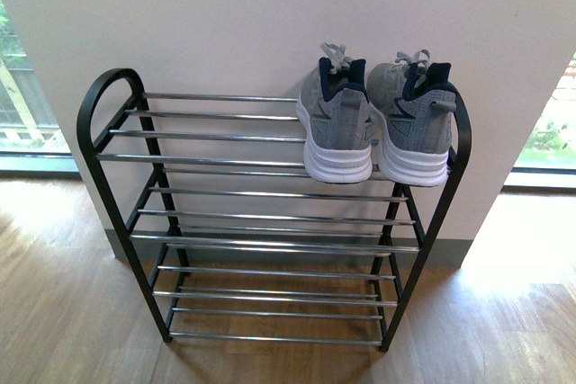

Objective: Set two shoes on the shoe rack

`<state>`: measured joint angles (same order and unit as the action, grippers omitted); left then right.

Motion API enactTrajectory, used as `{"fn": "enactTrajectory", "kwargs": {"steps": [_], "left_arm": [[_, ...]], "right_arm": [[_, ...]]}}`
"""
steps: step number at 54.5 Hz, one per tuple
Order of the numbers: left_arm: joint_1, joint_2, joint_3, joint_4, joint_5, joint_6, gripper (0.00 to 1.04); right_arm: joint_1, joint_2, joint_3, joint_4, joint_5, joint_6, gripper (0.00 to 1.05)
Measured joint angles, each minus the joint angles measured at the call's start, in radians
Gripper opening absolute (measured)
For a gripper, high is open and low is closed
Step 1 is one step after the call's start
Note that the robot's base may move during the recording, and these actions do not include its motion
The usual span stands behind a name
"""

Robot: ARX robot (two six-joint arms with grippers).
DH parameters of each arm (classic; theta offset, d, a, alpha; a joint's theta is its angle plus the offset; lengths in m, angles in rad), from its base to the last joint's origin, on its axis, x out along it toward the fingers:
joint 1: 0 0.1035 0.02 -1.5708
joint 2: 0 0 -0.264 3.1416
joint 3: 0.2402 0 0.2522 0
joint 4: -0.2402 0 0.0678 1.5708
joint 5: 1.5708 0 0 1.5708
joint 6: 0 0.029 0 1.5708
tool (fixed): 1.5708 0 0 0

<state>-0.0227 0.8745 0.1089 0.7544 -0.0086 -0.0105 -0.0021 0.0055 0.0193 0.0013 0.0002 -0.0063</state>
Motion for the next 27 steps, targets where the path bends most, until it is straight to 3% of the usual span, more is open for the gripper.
{"fn": "enactTrajectory", "kwargs": {"steps": [12,18,27], "left_arm": [[0.018,-0.120,-0.042,-0.076,0.008,0.000,0.01],[0.018,-0.136,-0.079,-0.042,0.008,0.000,0.01],[0.019,-0.237,-0.095,-0.135,0.008,0.000,0.01]], "right_arm": [[0.000,0.000,0.000,0.000,0.000,0.000,0.95],[0.000,0.000,0.000,0.000,0.000,0.000,0.95],[0.000,0.000,0.000,0.000,0.000,0.000,0.95]]}}
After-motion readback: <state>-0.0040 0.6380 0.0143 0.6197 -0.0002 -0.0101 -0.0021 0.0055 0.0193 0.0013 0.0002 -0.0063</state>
